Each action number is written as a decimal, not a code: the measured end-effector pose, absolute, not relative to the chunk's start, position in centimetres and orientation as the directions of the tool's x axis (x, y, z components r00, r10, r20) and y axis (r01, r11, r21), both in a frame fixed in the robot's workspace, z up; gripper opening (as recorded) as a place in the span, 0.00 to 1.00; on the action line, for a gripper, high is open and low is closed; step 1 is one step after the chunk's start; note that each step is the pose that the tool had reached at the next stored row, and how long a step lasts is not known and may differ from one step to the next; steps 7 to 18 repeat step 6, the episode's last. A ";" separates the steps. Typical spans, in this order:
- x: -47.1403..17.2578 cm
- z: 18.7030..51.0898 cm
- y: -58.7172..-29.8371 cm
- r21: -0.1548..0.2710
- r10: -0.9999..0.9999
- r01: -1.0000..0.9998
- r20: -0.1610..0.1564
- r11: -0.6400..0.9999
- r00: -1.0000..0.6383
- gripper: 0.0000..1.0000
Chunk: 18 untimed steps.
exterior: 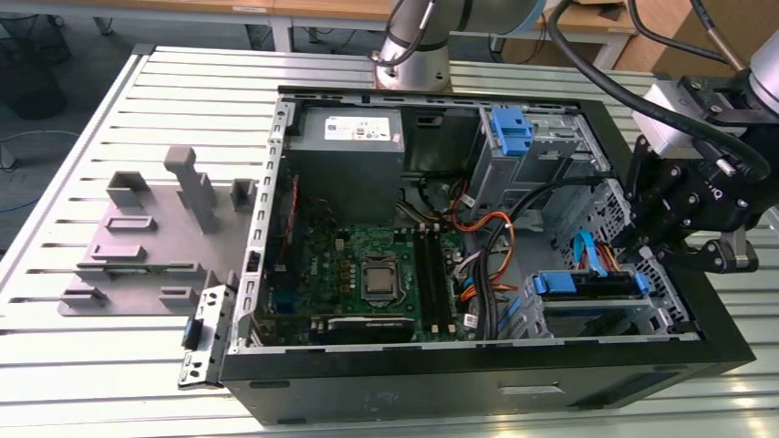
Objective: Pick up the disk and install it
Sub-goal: 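Insert the second disk wire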
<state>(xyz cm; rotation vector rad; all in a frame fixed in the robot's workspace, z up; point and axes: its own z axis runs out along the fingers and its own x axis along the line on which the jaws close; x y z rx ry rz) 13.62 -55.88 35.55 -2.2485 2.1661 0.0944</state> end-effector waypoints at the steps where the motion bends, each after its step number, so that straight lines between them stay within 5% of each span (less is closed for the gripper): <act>1: 13.6 35.6 -55.9 0.029 -0.998 -0.999 -0.056 -0.038 0.036 0.24; 18: 13.6 35.6 -55.9 0.029 -0.998 -0.999 -0.056 -0.038 0.036 0.24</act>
